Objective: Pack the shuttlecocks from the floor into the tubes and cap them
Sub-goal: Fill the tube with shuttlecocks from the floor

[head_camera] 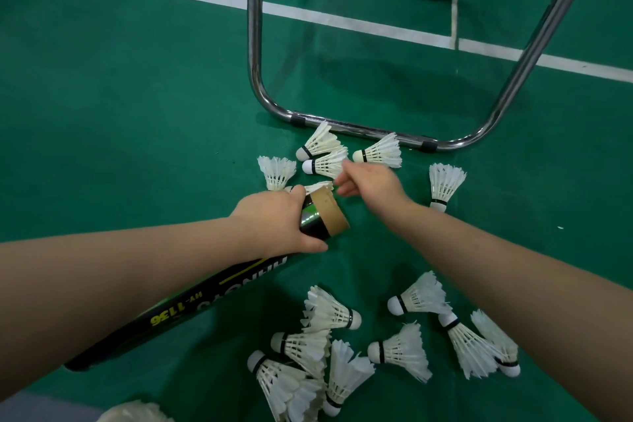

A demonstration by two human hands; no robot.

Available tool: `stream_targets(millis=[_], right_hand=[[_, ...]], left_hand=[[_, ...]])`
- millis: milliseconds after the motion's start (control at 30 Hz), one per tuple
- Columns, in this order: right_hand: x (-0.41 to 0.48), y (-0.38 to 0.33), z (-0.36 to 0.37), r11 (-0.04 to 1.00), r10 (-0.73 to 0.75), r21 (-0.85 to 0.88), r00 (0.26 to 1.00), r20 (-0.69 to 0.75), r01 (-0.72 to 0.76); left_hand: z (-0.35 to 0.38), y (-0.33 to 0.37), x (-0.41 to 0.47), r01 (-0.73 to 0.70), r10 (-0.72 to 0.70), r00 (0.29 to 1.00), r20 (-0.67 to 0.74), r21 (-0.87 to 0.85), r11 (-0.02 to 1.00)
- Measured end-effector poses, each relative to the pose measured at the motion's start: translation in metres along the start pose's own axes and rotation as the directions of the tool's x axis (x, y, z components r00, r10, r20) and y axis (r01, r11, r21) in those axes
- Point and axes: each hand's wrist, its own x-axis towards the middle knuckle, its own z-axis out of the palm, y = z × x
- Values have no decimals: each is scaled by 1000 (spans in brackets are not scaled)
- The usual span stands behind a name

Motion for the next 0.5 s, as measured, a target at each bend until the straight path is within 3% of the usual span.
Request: stream_targets(millis=[67, 167, 267, 333, 433, 500], right_hand=[[17, 1, -12, 954, -139, -277, 988, -75, 113], [32, -5, -9, 722, -264, -644, 961, 84, 254], [37, -9, 15, 526, -272, -744, 910, 312, 412], [38, -6, 31, 454, -230, -756, 882, 412, 471], [42, -4, 40, 358, -135, -816, 889, 437, 455], [47, -6, 38, 311, -128, -862, 916, 380, 401]], left_hand=[[5, -4, -1, 9, -10, 999, 37, 13, 1000], [11, -10, -2, 16, -17, 998, 65, 16, 1000], [11, -17, -1, 35, -35, 997, 66, -1, 999], [13, -22, -1, 56, -55, 996, 66, -12, 998], [19, -30, -5, 66, -68, 993, 99, 21, 998], [25, -34, -6, 63, -65, 991, 120, 26, 998]])
